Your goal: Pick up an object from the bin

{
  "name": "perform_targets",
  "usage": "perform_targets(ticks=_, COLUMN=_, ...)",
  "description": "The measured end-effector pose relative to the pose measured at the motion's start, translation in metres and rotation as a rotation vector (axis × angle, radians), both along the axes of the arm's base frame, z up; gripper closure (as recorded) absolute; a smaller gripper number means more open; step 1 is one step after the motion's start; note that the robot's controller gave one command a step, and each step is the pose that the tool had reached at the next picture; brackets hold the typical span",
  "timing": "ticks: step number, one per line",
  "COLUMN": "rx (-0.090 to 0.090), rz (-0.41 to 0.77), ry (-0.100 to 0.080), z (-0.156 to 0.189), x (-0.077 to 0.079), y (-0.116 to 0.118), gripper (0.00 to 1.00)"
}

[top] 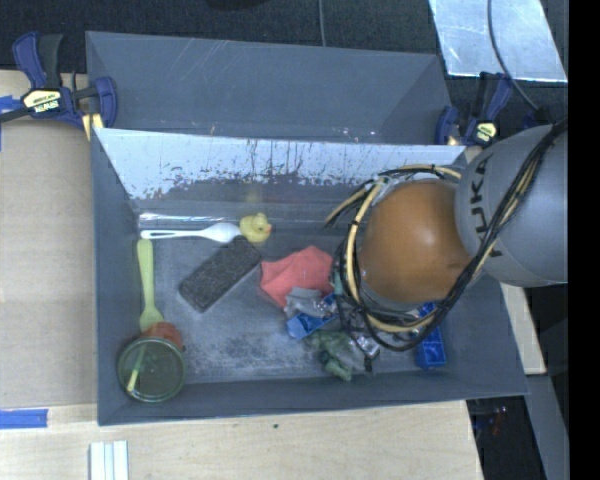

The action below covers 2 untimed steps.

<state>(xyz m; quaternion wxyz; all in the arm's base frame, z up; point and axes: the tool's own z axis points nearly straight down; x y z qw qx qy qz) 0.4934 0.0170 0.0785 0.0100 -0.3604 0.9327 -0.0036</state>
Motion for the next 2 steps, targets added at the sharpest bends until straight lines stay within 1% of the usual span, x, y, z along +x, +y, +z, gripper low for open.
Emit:
perform_targets(ticks=1, rx=-0.006, rz=0.232, ry=0.009, z=-0.0047, x=-0.0002, y=0.0018, gripper=1.0)
perform_targets(ticks=2, rx=-0.006, rz=0.233, ry=0.009, z=-0.0047, x=-0.0002, y=0.0019, gripper=1.0)
